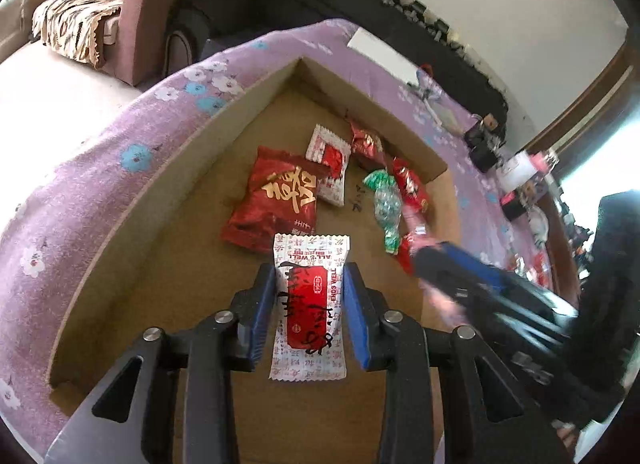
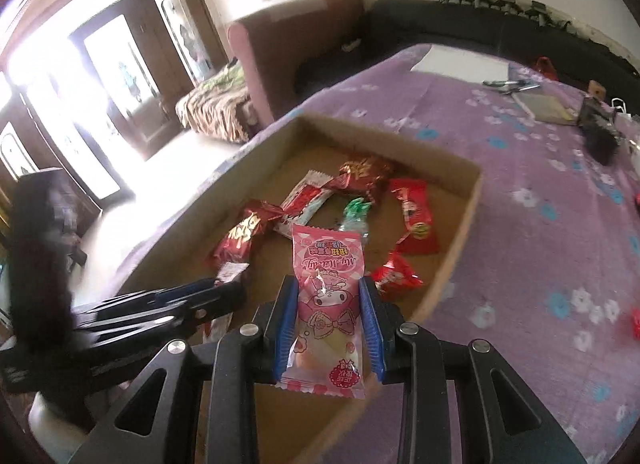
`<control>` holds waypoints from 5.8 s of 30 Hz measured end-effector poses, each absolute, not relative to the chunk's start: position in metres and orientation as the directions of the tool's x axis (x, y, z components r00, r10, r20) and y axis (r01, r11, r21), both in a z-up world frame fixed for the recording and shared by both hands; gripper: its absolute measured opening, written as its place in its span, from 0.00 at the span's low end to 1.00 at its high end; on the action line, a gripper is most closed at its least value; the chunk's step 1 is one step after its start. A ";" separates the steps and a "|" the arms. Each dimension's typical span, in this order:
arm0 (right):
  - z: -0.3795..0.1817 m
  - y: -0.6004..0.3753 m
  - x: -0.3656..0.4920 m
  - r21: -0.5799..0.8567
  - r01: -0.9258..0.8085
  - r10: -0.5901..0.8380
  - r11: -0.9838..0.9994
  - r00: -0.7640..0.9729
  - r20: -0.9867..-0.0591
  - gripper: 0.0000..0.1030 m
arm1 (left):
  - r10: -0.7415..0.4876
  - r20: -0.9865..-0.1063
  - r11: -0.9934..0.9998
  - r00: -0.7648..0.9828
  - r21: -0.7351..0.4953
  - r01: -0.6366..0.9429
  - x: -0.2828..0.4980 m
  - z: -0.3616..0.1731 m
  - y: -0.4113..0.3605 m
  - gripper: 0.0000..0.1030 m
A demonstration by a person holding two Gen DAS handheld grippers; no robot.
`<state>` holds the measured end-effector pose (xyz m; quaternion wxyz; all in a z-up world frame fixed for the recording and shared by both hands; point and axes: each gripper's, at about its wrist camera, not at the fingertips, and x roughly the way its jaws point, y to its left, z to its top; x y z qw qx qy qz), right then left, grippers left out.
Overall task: Organize snacks
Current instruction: 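Carry both snacks over the cardboard box and open both tools, then grasp the green-printed candy packet with the right tool, then grasp the clear green-edged candy bag with the left tool, then carry both snacks over the cardboard box and open both tools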
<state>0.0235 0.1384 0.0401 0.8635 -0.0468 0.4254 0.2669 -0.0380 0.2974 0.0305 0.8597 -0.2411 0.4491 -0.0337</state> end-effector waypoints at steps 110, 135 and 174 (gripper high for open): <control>0.015 -0.204 -0.007 0.220 0.115 0.077 0.969 0.703 -0.707 0.23 | -0.463 -0.802 0.885 0.378 -0.395 0.247 0.010 0.048 0.021 0.46; 0.018 -0.211 -0.013 0.260 0.124 0.093 0.958 0.720 -0.688 0.22 | -0.447 -0.794 0.883 0.412 -0.320 0.342 0.019 0.052 -0.010 0.28; 0.065 0.039 -0.038 0.225 -0.430 0.459 0.874 0.583 -0.671 0.21 | -0.133 -0.771 0.901 0.623 -0.356 -0.247 -0.065 0.038 0.314 0.29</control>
